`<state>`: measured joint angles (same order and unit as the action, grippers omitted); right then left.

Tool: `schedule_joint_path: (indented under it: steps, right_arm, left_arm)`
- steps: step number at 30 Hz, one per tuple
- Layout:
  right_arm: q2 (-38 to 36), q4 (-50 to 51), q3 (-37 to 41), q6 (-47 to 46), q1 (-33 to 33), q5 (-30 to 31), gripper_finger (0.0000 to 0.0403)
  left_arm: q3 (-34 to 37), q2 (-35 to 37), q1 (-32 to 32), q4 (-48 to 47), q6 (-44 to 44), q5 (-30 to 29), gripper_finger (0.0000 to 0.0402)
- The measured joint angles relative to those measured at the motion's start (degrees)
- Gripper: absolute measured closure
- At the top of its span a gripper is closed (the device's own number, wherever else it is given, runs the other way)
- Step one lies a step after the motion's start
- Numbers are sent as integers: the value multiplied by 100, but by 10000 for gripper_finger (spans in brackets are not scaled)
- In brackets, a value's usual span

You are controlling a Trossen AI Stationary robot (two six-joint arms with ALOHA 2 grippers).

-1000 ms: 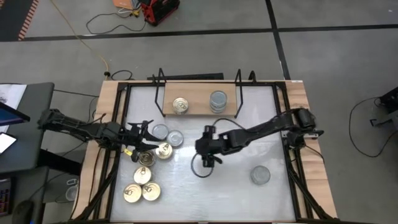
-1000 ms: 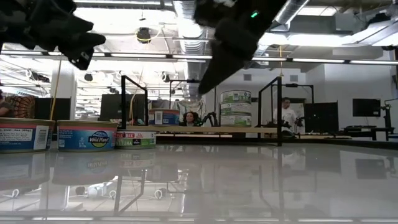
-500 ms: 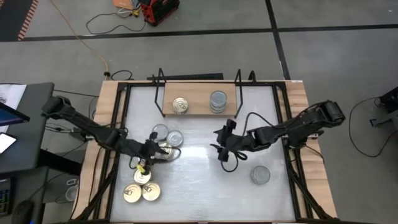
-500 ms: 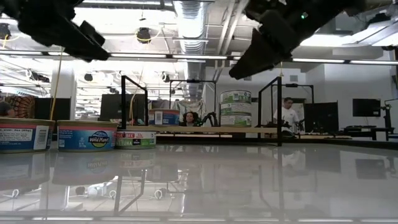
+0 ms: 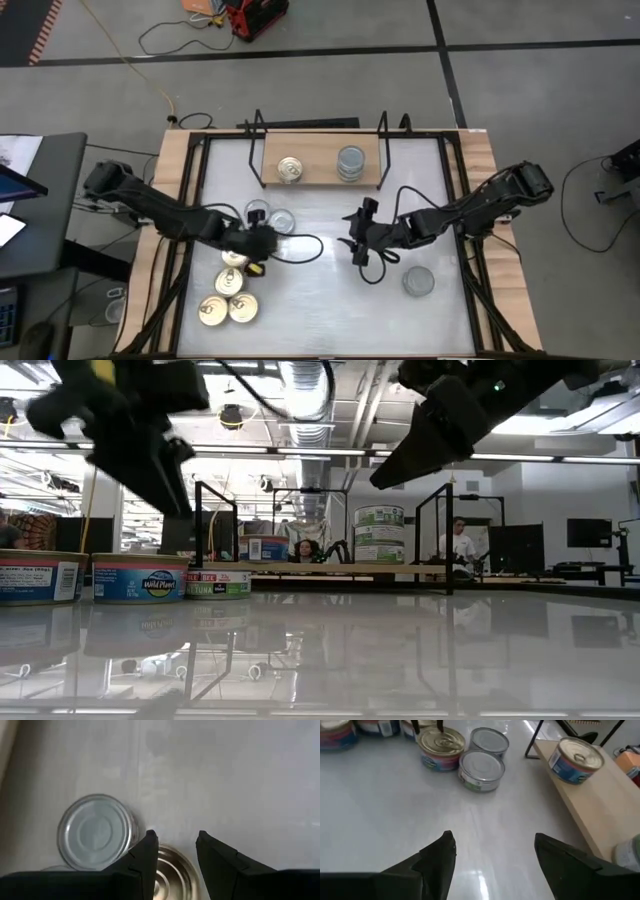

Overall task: Stack canned seafood by type on shelf
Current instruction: Stack the blue pink tuna can on top of the blue pink tuna can on the shelf

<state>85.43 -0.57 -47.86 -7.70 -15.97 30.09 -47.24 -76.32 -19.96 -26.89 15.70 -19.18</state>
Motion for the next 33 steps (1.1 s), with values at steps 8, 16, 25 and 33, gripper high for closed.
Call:
schedule_joint_path:
  steps: [8, 16, 25, 33]
  right_arm:
    - [2, -12, 0, 86, -33, 2, 108]
    - [4, -49, 0, 131, -28, 2, 108]
    - [4, -119, 0, 111, -39, 2, 108]
    - [7, -125, 0, 96, -39, 2, 108]
  left_arm:
    - [-4, -798, 312, 175, -35, 383, 276]
    - [0, -1287, 369, 1092, -498, 690, 276]
    - [-90, -1446, 356, 2248, -935, 864, 276]
    - [-925, -1586, 369, 1246, -1133, 869, 276]
